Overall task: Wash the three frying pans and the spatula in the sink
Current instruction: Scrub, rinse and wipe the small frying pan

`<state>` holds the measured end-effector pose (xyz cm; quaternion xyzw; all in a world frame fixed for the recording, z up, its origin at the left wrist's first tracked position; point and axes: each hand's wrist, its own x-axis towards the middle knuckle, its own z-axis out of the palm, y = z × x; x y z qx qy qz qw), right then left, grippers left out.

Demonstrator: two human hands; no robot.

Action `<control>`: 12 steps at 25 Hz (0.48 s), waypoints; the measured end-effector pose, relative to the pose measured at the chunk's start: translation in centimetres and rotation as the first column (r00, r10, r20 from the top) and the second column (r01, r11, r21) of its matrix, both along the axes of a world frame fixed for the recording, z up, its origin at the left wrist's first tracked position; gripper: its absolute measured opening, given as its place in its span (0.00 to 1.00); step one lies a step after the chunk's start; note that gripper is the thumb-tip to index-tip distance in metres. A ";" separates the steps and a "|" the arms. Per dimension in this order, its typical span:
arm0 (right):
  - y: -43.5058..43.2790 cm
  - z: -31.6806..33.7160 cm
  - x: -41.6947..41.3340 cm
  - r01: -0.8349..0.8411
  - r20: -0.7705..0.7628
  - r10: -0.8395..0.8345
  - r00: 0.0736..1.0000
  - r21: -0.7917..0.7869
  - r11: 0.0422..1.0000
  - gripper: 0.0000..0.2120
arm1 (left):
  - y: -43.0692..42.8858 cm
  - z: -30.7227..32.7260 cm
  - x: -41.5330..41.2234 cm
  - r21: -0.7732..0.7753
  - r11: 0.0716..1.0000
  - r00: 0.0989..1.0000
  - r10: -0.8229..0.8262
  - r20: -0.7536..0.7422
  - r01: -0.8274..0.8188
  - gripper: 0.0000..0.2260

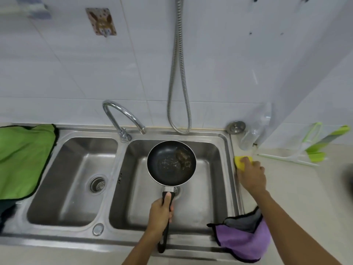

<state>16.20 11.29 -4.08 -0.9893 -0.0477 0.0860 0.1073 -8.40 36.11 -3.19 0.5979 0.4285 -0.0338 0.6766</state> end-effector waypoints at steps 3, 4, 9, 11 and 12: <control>2.9 1.5 -2.9 -0.216 0.280 0.171 0.945 0.137 0.967 0.20 | 0.3 0.5 0.0 0.079 0.996 1.000 -0.028 -0.001 0.028 0.20; 4.8 2.3 -3.9 -0.371 0.340 0.304 0.890 0.152 0.916 0.21 | 0.5 0.8 0.0 0.094 0.995 0.999 -0.041 -0.007 0.041 0.21; 15.4 4.6 -6.5 -0.742 0.357 0.721 0.595 -0.101 0.662 0.19 | 0.6 2.3 -0.3 0.132 0.987 0.996 -0.093 0.008 0.091 0.20; 18.1 5.5 -5.9 -0.739 0.221 0.772 0.596 -0.226 0.635 0.18 | 0.9 2.8 -0.7 0.148 0.983 0.994 -0.112 0.012 0.109 0.20; 18.6 5.9 -5.4 -0.728 0.162 0.773 0.614 -0.262 0.634 0.17 | 1.3 3.0 -1.0 0.145 0.983 0.993 -0.114 0.016 0.111 0.20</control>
